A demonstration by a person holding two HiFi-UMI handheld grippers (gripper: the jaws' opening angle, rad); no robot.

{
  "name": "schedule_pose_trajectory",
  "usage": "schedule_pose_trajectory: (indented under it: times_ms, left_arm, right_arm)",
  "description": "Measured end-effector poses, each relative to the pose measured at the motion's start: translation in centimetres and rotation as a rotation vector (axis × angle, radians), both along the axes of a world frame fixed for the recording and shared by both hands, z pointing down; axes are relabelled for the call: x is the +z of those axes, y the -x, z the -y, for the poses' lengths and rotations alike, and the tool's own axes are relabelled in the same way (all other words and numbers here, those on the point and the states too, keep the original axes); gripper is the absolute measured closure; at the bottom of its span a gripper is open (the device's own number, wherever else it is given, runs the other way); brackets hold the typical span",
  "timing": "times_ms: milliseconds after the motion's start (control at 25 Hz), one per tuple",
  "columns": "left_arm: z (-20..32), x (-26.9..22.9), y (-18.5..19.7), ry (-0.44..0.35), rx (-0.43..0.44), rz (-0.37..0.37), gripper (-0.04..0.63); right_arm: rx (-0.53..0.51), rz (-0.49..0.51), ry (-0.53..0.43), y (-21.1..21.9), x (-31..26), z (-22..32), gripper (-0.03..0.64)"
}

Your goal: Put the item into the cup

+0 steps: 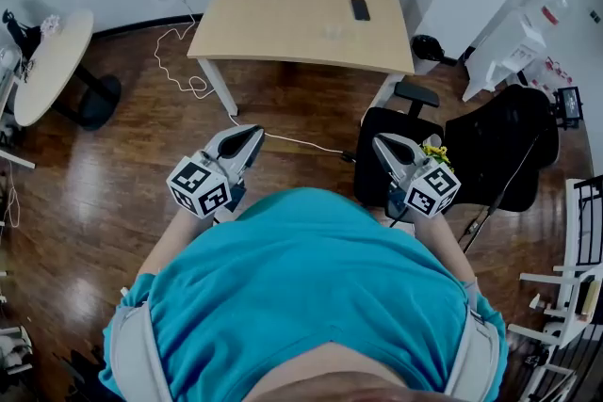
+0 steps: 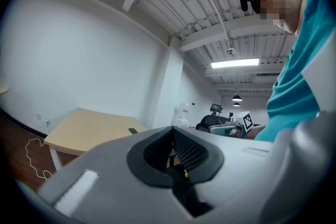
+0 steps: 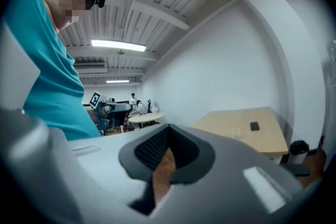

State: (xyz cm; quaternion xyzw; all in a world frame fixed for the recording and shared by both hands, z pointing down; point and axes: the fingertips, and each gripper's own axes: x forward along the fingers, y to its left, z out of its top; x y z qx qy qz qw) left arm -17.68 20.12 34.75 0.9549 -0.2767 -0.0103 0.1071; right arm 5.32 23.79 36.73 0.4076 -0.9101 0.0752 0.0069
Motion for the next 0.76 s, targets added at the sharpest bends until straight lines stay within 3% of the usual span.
schedule_pose_trajectory:
  times_ms: [760]
  left_arm:
    - [0.89,0.15,-0.51,-0.008,0.003,0.006,0.591]
  right_arm:
    - [-0.03,-0.027,-0.017,0.24,-1.02,0.99,0.617]
